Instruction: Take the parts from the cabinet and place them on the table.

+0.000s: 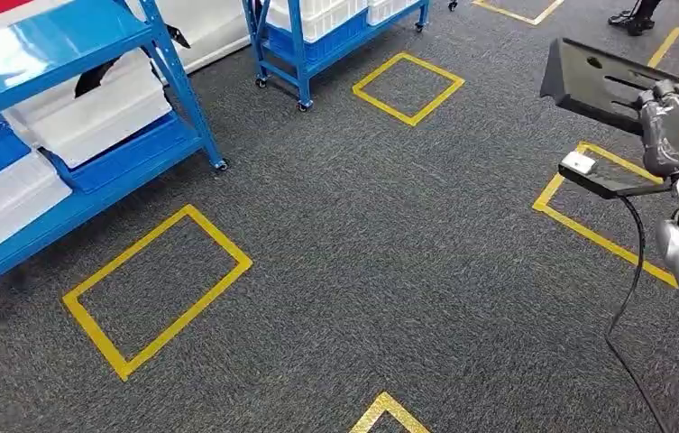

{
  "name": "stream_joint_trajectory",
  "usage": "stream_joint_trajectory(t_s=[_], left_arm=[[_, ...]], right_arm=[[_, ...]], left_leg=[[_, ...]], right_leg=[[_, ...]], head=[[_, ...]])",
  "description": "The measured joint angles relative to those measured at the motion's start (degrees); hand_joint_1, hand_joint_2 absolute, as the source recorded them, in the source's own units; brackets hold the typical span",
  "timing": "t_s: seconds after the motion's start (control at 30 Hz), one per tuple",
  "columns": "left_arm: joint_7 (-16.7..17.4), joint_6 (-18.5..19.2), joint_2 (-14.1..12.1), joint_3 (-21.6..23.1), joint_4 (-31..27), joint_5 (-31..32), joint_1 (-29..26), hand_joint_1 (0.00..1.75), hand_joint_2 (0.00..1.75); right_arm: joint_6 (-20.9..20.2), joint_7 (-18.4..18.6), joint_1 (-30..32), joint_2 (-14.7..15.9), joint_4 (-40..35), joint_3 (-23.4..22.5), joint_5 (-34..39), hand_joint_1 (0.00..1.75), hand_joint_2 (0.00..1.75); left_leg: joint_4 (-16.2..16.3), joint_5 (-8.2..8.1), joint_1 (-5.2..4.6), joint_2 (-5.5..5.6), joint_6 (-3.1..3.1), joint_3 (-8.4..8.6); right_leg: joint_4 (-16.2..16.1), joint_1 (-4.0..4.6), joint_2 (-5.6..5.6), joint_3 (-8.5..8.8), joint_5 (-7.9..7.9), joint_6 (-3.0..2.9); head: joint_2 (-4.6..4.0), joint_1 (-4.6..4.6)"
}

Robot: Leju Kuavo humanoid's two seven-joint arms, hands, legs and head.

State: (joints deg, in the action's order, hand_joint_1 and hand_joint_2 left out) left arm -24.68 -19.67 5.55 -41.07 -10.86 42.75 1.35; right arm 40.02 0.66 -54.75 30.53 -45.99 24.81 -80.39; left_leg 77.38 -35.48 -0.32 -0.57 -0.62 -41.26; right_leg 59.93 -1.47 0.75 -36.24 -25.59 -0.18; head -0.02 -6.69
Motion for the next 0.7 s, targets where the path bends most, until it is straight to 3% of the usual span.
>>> stream_joint_trajectory(t_s=[0.03, 0.1, 0.13, 0.17, 0.27, 0.3, 0.33, 0.37, 0.43, 0.47, 0.5, 0.57, 0.6, 0.63, 0.67, 0.7], left_arm=[[0.00, 0.39, 0.09, 0.02, 0.02, 0.09, 0.03, 0.00, 1.75], [0.29, 0.92, 0.37, 0.11, 0.04, 0.53, 0.17, 0.00, 1.75], [0.64, 1.16, 0.66, 0.28, 0.04, 0.92, 0.25, 0.00, 1.75], [1.02, 1.48, 0.74, 0.46, 0.07, 1.24, 0.34, 0.00, 1.75], [1.79, 2.03, 1.49, 1.16, 0.11, 2.07, 0.42, 0.00, 1.75], [2.10, 2.18, 1.79, 1.40, 0.11, 2.43, 0.37, 0.00, 1.75], [2.42, 2.21, 2.16, 1.53, 0.15, 2.47, 0.37, 0.00, 1.75], [2.54, 2.29, 2.27, 1.55, 0.15, 2.40, 0.39, 0.00, 1.75], [2.97, 2.58, 2.51, 1.55, 0.15, 2.19, 0.46, 0.00, 1.75], [2.97, 2.67, 2.67, 1.55, 0.15, 2.19, 0.48, 0.00, 1.75], [2.93, 2.67, 2.73, 1.55, 0.15, 2.23, 0.61, 0.00, 1.75], [2.78, 2.73, 2.89, 1.55, 0.17, 2.23, 0.75, 0.00, 1.75], [2.47, 2.73, 3.02, 1.55, 0.17, 2.23, 0.75, 0.00, 1.75], [2.03, 2.69, 3.06, 1.55, 0.17, 2.08, 0.76, 0.00, 1.75], [1.84, 2.67, 3.02, 1.53, 0.17, 1.86, 0.77, 0.00, 1.75], [1.44, 2.51, 2.99, 1.46, 0.17, 1.46, 0.94, 0.00, 1.75]], right_arm=[[-0.02, 0.04, 0.03, 0.09, -0.02, 0.15, -0.48, 1.75, 1.75], [-0.31, 0.17, -0.04, 0.63, -0.61, 0.59, -1.31, 1.75, 1.75], [-0.97, 0.17, -0.05, 1.20, -1.38, 0.85, -1.22, 1.75, 1.75], [-1.81, 0.17, -0.11, 2.11, -2.38, 1.20, -0.68, 1.75, 1.75], [-5.43, -0.09, 0.40, 6.04, -5.68, 2.14, 1.53, 1.75, 1.75], [-6.50, -0.39, 0.20, 7.16, -6.66, 2.53, 1.82, 1.75, 1.75], [-7.67, -0.83, -0.29, 7.93, -7.19, 2.82, 2.21, 1.75, 1.75], [-8.68, -1.18, -1.45, 8.55, -7.45, 3.28, 2.54, 1.75, 1.75], [-9.97, -1.75, -3.81, 8.68, -7.48, 5.21, 3.41, 1.75, 1.75], [-10.21, -1.97, -4.47, 8.70, -7.47, 6.32, 3.59, 1.75, 1.75], [-10.21, -1.97, -4.69, 8.70, -7.47, 7.45, 4.06, 1.75, 1.75], [-10.03, -1.92, -4.91, 8.74, -7.45, 8.66, 4.64, 1.75, 1.75], [-9.68, -1.81, -5.22, 8.76, -7.43, 9.16, 5.05, 1.75, 1.75], [-8.60, -1.36, -5.51, 8.74, -7.19, 9.77, 5.53, 1.75, 1.75], [-7.82, -1.11, -5.64, 8.70, -6.88, 10.14, 5.62, 1.75, 1.75], [-6.12, -0.61, -6.30, 8.33, -6.10, 11.06, 5.60, 1.75, 1.75]], left_leg=[[-1.47, 1.42, 0.00, 0.01, 0.18, 0.61], [-11.01, 6.88, -0.07, 0.40, 1.04, 5.01], [-16.24, 9.19, -0.25, 1.34, 1.71, 7.33], [-17.48, 8.45, -0.31, 2.35, 2.00, 8.28], [-18.36, 8.64, -0.66, 2.00, 2.14, 8.06], [-19.29, 9.13, -0.62, 1.87, 2.62, 8.33], [-20.31, 9.83, -0.23, 1.51, 2.71, 8.86], [-20.77, 10.07, -0.30, 1.10, 3.17, 8.93], [-20.73, 10.12, -0.44, 0.35, 3.37, 8.78], [-20.71, 10.08, -0.45, -0.08, 3.40, 8.78], [-20.67, 10.07, -0.45, -0.31, 3.40, 8.79], [-20.49, 9.97, -0.41, -0.61, 3.26, 8.82], [-20.08, 9.73, -0.37, -0.73, 3.02, 8.77], [-19.59, 9.41, -0.34, -0.80, 2.75, 8.70], [-19.21, 9.16, -0.42, -0.85, 2.46, 8.51], [-18.48, 8.95, -0.77, -0.86, 2.16, 7.96]], right_leg=[[0.02, 0.06, 0.20, 0.06, 0.00, 0.00], [0.04, 0.23, 0.77, 0.28, -0.01, 0.02], [0.00, 0.23, 0.94, 0.37, -0.02, 0.03], [-0.07, 0.35, 0.96, 0.15, 0.06, 0.27], [-0.47, -0.21, 1.29, -0.11, 0.57, 1.47], [-0.73, -0.04, 1.46, 0.03, 0.75, 2.01], [-0.13, -0.40, 1.01, -0.17, 0.18, 2.04], [1.88, -0.08, 0.39, -1.29, -1.62, 1.97], [9.99, 0.02, 0.15, -4.93, -5.82, 2.11], [14.29, 0.00, 0.12, -6.83, -7.36, 2.29], [16.50, -0.06, 0.00, -7.77, -7.58, 2.48], [13.40, -0.40, -0.35, -6.10, -4.99, 2.73], [6.63, -0.58, -0.83, -2.39, -1.69, 2.80], [1.33, -0.71, -1.36, 0.56, 0.31, 2.86], [-0.24, -0.57, -1.96, 1.29, -1.02, 2.79], [-0.45, -0.10, -1.38, 1.06, -0.52, 2.21]], head=[[-0.02, 0.00], [0.00, 0.00], [-0.02, 0.00], [-0.02, 0.00], [0.00, 0.00], [0.00, 0.00], [0.00, 0.02], [0.00, 0.02], [-0.02, 0.02], [0.00, 0.02], [-0.02, 0.02], [-0.02, 0.02], [-0.02, 0.02], [-0.02, 0.02], [-0.02, 0.02], [-0.02, 0.02]])
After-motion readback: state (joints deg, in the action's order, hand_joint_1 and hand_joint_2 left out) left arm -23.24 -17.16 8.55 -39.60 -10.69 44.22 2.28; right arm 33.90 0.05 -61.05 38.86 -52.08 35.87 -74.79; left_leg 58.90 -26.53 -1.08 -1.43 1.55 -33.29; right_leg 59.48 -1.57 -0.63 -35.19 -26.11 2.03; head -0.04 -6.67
